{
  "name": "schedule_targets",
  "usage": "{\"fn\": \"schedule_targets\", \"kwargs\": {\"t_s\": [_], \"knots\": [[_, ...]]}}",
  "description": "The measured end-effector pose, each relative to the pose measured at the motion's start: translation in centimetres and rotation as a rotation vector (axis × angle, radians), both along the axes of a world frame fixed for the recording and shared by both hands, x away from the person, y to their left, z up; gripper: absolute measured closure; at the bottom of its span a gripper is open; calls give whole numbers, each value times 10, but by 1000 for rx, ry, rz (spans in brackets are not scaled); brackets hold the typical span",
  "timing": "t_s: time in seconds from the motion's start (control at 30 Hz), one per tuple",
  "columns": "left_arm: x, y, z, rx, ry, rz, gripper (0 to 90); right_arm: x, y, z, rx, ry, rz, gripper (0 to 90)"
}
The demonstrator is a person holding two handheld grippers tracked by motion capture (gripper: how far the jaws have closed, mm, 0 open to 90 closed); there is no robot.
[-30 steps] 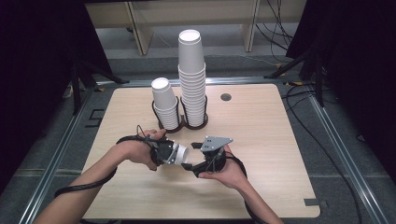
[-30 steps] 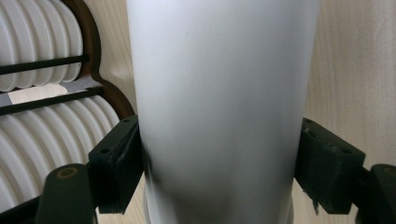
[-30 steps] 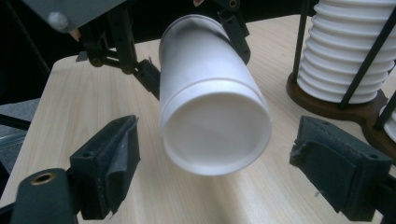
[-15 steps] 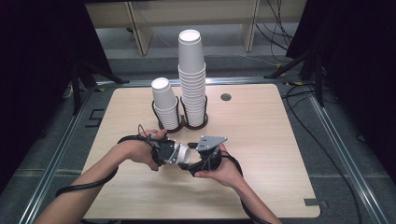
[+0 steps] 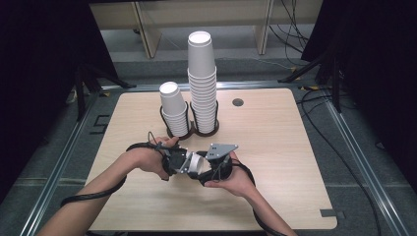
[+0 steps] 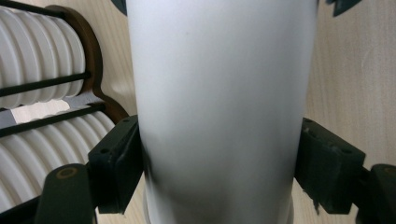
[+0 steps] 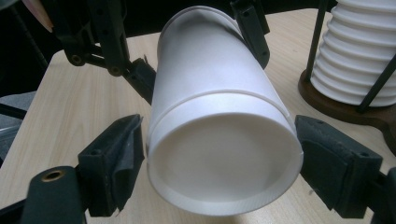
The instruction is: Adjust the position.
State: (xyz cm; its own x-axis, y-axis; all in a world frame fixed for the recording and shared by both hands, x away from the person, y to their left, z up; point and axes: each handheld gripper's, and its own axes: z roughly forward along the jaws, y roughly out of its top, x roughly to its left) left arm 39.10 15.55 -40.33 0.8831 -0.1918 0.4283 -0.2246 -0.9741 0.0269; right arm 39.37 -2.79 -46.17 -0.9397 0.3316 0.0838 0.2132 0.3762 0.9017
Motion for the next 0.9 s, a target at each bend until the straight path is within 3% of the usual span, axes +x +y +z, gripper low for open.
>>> {"fn": "schedule_targets", "kwargs": {"t_s": [0.03, 0.13, 0.17, 0.23, 0.27, 0.33, 0.37, 0.47, 0.53, 0.63, 0.67, 0.7, 0.83, 0.9], "knots": [[0, 0, 0, 3, 1, -3, 231, 2, 0, 0, 4, -19, 6, 185], [0, -1, -1, 0, 3, -8, 231, 2, -1, 1, -4, -11, 7, 188], [-1, -1, -1, -9, 5, -4, 231, 4, 0, 1, -7, -42, 21, 189], [-1, -2, -1, -11, 4, -5, 231, 2, 1, 0, 3, -18, 20, 193], [-1, -3, -1, -6, 3, -5, 231, 3, 0, 0, -6, -40, 22, 195], [-1, -3, 0, 8, 1, -13, 230, 3, 0, -1, -11, -33, 26, 201], [-1, -4, 1, 10, -2, -16, 230, 1, 0, -1, -11, -4, 13, 208], [-1, -5, 2, 23, -4, -23, 230, 1, 0, -1, -10, -6, 21, 246], [-2, -6, 2, 27, -4, -27, 228, 3, -1, -2, -13, -47, 32, 252], [-2, -5, 2, -1, -4, -27, 221, 1, -2, -3, -7, -31, 32, 263], [-2, -6, 3, -9, -7, -39, 216, 3, -4, -2, -12, -57, 51, 267], [-2, -5, 3, -25, 1, -36, 210, 2, -6, -3, -12, -52, 45, 270], [-2, -4, 4, -109, 29, -38, 178, 0, -11, -2, -21, -92, 64, 274], [-3, -3, 4, -174, 44, -37, 154, -1, -17, 0, -30, -109, 68, 275]]}}
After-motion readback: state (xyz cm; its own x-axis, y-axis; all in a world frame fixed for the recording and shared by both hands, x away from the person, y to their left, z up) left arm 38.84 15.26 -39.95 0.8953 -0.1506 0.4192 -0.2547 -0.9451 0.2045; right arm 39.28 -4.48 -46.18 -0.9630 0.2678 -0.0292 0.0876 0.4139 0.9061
